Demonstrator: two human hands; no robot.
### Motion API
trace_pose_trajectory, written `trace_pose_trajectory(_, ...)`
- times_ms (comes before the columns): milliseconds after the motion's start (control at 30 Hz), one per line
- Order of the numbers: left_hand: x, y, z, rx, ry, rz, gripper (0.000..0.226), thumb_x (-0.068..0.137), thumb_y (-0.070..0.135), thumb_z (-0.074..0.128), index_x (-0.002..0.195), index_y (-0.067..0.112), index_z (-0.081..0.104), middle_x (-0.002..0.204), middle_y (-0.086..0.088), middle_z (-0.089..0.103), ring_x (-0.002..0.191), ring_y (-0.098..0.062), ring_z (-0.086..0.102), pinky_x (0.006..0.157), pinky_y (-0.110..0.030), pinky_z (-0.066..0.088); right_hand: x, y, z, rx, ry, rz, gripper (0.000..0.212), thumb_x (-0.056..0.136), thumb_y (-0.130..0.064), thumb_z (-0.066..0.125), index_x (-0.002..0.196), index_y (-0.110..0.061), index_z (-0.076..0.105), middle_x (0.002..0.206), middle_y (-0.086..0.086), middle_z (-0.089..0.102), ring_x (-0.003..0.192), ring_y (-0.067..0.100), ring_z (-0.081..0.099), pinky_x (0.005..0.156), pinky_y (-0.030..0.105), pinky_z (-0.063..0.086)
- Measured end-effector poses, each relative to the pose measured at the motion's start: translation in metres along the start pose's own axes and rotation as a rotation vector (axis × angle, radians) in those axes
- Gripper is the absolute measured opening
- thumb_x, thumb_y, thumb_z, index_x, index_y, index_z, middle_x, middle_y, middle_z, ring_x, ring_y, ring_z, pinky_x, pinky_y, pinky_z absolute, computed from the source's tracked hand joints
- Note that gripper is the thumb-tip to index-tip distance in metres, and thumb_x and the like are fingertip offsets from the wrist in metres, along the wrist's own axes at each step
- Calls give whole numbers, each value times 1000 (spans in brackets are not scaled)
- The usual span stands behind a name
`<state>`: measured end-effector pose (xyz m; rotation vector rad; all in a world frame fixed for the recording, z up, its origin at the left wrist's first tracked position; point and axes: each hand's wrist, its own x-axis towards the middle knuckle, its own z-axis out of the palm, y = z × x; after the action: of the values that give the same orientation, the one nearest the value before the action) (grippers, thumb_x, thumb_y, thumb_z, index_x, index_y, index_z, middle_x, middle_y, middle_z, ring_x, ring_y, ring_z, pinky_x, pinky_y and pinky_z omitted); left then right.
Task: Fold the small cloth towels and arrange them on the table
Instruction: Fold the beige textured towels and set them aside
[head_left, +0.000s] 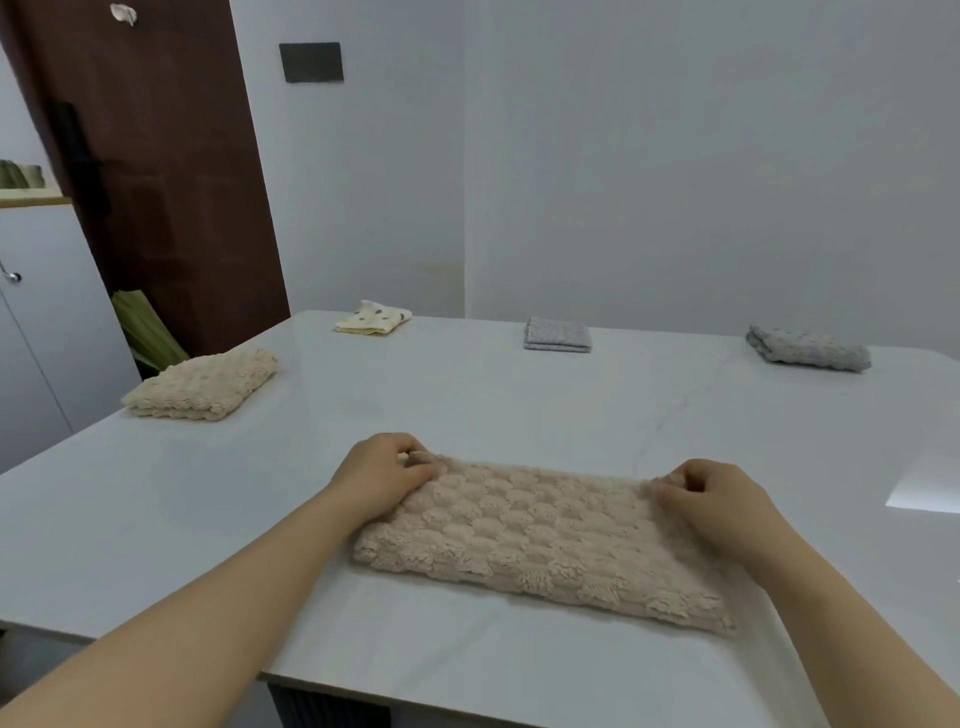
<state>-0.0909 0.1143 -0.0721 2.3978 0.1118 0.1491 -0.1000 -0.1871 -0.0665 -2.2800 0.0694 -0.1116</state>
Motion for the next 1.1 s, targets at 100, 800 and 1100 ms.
trace_pose_trajectory(100,5,-9,4,82,-27,13,20,84,31,62,100,19,64,100,7,62,100,-16,55,93,-35,45,4,0,6,-158,-54,-28,8,84,-14,58,77,-13,55,71,-5,55,63,5,47,52,20,33)
trace_pose_trajectory(800,26,-39,-8,-269,395,-101,8,85,21,62,80,16,63,76,8,61,71,-2,52,60,-16,37,58,-17,59,56,120,-154,12,85,-12,57,76,-19,61,72,-9,61,71,10,52,61,21,37)
trace_pose_trajectory(1100,35,-38,-5,-234,449,-183,7,83,27,64,82,20,63,78,4,63,76,-16,58,62,-26,40,74,-17,60,34,158,-164,9,86,-16,56,80,-19,62,74,-6,62,79,19,55,61,23,38)
